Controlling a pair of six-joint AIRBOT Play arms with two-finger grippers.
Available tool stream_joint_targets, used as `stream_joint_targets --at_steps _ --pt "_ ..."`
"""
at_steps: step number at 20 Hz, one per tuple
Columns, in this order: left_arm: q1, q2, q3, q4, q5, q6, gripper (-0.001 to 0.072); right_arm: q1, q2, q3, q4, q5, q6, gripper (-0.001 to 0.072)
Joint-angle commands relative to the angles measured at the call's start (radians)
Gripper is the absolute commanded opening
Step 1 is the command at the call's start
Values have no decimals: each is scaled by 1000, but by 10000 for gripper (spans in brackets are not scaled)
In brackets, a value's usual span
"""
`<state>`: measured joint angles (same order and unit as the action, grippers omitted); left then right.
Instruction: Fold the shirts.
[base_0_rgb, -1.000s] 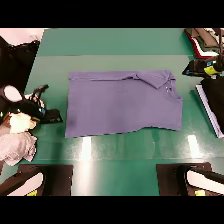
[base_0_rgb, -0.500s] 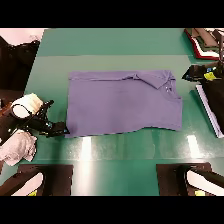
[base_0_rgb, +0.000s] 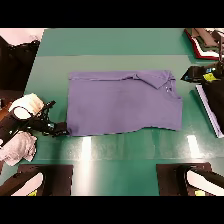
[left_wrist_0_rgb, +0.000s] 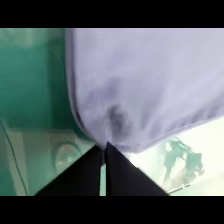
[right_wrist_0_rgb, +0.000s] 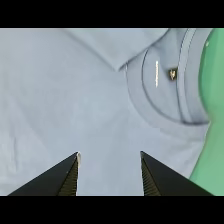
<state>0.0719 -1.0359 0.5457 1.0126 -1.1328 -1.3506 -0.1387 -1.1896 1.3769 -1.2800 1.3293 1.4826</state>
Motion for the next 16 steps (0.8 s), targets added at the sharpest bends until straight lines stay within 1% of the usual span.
stream_joint_targets --at_steps 1,2,3,5,9,10,13,14,16 --pt "0 10 58 -20 -26 16 24 0 0 -2 -39 133 -11 430" --pt "0 22 89 -16 -39 16 24 -2 5 -14 -69 175 -15 430" --pt "0 33 124 -9 -53 16 24 -11 19 -50 -87 183 -27 430" --pt "0 51 179 -3 -71 16 24 -63 57 -177 -82 162 -34 430" --pt "0 56 214 -2 -93 16 24 -259 124 -489 -70 111 -40 430" --pt "0 56 214 -2 -89 15 24 -311 134 -558 -48 89 -72 430" --pt "0 56 214 -2 -91 15 24 -437 136 -699 115 3 -182 430" --pt "0 56 214 -3 -91 14 24 -462 135 -730 162 -33 -204 430" --pt "0 56 214 -3 -91 11 24 -480 135 -765 187 -90 -217 430"
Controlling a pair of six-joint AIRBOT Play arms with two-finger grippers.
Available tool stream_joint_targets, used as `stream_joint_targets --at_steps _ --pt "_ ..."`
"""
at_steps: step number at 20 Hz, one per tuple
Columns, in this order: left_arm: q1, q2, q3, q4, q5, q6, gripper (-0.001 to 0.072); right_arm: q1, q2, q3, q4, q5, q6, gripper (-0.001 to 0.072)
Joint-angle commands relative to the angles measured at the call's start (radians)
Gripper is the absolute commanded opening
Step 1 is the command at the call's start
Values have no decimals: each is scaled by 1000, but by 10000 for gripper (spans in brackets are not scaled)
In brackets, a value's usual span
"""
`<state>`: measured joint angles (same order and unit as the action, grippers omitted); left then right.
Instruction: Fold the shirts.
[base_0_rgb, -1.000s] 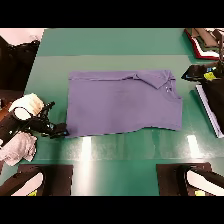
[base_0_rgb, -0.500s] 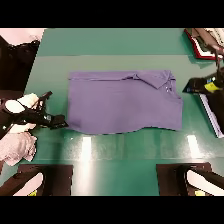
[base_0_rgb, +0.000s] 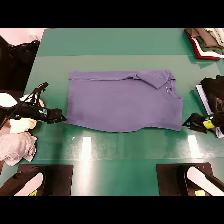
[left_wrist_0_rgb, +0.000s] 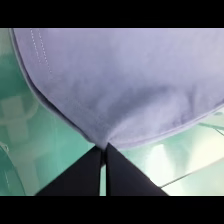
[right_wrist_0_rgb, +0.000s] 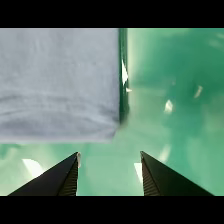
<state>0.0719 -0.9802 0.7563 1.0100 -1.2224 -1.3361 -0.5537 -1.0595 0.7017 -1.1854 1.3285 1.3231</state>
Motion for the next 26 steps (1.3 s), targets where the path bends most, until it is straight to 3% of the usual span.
stream_joint_targets --at_steps 1,6,10,11,13,14,17,22,26 --pt "0 1 4 0 -3 -3 24 -65 5 -100 93 -105 -58 430" --pt "0 1 3 0 -14 -19 24 -65 -38 -93 127 -134 -76 429" --pt "0 1 3 0 -27 -22 24 -63 -110 -69 198 -121 -97 380" --pt "0 1 3 0 -27 -22 24 -62 -119 -69 199 -120 -97 317" --pt "0 1 3 0 -26 -26 24 -62 -126 -70 198 -113 -106 287" --pt "0 1 3 0 -26 -26 24 -62 -125 -69 200 -102 -127 144" --pt "0 1 3 0 -24 -26 24 -62 -125 -70 200 -89 -141 18" --pt "0 1 32 5 0 -43 24 -61 -97 -7 344 -75 -147 19" --pt "0 1 284 11 -23 -53 24 26 27 194 451 -68 -145 17"
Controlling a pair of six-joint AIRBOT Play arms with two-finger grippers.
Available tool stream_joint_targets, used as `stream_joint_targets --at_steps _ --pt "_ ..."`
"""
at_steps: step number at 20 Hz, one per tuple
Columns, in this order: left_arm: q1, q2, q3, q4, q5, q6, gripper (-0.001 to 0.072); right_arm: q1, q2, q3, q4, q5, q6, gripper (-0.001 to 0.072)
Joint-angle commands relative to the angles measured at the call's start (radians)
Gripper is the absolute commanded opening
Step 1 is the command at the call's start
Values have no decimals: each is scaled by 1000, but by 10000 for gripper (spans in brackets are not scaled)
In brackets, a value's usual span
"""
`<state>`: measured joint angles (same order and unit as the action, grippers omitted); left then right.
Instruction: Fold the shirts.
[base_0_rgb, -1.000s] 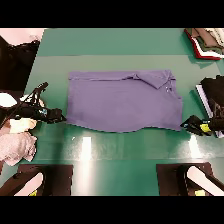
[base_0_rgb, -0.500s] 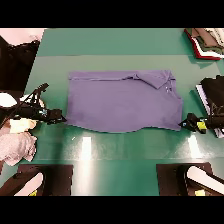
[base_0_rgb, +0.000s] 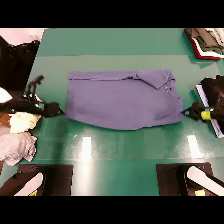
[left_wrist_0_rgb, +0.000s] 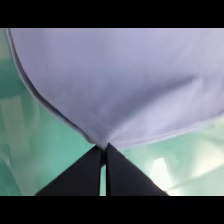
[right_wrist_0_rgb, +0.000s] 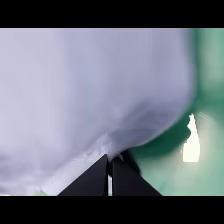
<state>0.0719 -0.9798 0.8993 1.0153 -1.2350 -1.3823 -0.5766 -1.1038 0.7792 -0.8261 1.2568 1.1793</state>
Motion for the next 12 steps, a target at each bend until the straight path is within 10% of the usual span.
stream_joint_targets --at_steps 1,12 --pt "0 1 239 10 -16 -6 24 82 110 183 105 -16 19 17" --pt "1 3 1292 17 -61 -12 24 119 332 985 90 -172 106 17"
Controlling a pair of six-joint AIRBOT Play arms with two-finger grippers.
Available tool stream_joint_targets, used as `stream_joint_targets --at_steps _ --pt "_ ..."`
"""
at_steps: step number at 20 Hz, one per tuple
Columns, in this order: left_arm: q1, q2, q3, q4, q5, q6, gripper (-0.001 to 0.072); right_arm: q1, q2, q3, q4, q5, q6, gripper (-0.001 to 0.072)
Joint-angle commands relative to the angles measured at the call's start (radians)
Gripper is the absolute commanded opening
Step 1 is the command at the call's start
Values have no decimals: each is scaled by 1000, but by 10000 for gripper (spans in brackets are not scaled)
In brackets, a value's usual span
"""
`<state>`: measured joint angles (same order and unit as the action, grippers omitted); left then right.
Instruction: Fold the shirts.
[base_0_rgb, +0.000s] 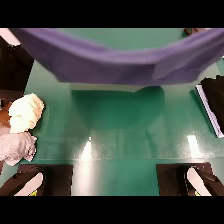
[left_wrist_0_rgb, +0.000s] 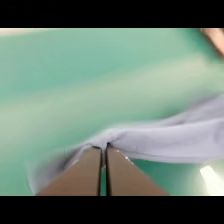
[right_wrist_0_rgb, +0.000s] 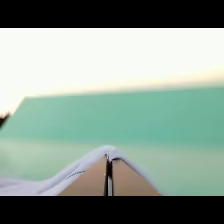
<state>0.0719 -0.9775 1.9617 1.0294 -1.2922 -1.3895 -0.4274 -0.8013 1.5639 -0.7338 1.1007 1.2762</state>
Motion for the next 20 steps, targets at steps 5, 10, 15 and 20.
stream_joint_targets --at_steps 5,10,15,20 --pt "0 95 263 13 46 -25 24 -222 -44 490 -3 150 124 16" --pt "0 75 157 178 51 -54 23 -356 -239 614 -2 356 237 14" --pt "0 -22 -235 199 52 -80 24 -114 -405 395 -197 409 241 15" --pt "0 -251 -391 178 87 -43 24 200 -620 299 -484 304 242 15"
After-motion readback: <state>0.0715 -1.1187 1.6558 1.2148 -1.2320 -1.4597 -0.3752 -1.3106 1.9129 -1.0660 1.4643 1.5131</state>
